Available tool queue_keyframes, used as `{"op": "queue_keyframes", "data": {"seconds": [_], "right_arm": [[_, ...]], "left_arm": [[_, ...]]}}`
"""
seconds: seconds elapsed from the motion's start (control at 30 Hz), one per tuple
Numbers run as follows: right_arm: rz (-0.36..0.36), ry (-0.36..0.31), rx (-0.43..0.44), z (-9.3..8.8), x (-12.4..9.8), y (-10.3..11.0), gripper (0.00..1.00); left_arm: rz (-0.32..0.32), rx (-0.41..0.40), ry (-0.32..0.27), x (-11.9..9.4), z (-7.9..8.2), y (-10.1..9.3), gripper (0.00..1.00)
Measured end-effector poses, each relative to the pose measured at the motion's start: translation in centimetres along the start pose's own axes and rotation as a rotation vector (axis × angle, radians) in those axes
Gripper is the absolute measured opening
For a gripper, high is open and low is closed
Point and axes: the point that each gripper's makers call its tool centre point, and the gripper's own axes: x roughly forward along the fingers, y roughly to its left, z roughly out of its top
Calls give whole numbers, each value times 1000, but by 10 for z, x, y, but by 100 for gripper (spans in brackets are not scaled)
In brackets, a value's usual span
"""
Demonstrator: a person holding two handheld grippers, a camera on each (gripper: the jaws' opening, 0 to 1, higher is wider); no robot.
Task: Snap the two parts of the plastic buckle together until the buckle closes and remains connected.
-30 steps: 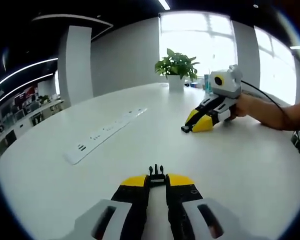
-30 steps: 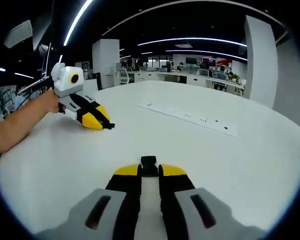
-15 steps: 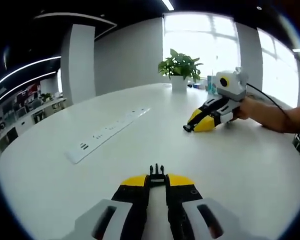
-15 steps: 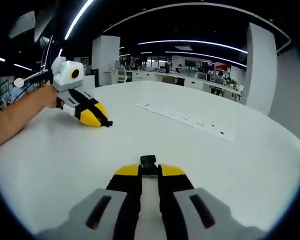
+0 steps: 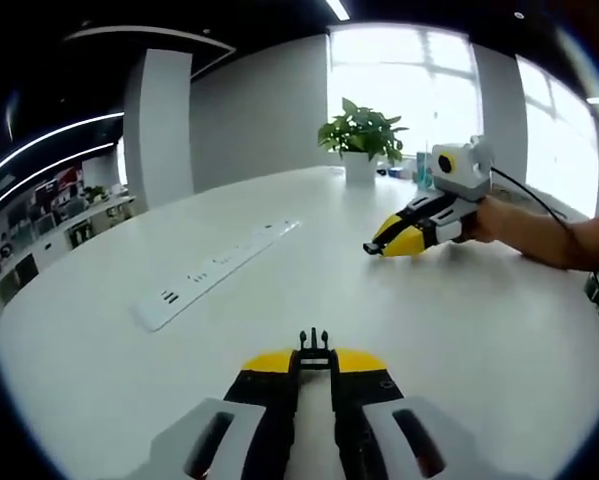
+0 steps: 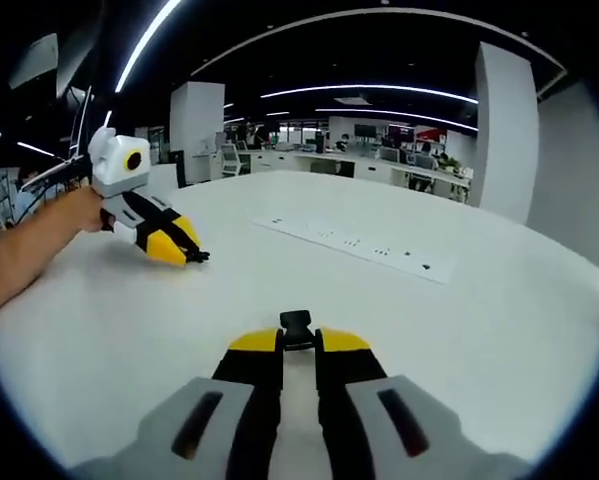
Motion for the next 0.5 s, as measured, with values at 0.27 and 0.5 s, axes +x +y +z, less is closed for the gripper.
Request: {"op": "queue_keyframes", "data": {"seconds": [0.27,0.5], "right_arm": [[-28,-44,17,11,-3,-9,11],[-36,-62,17,15,-5,-13,11]], "left_arm": [[28,-21,-82,-3,22,1,11],[54,-28,-101,-6,28,4,10]]}}
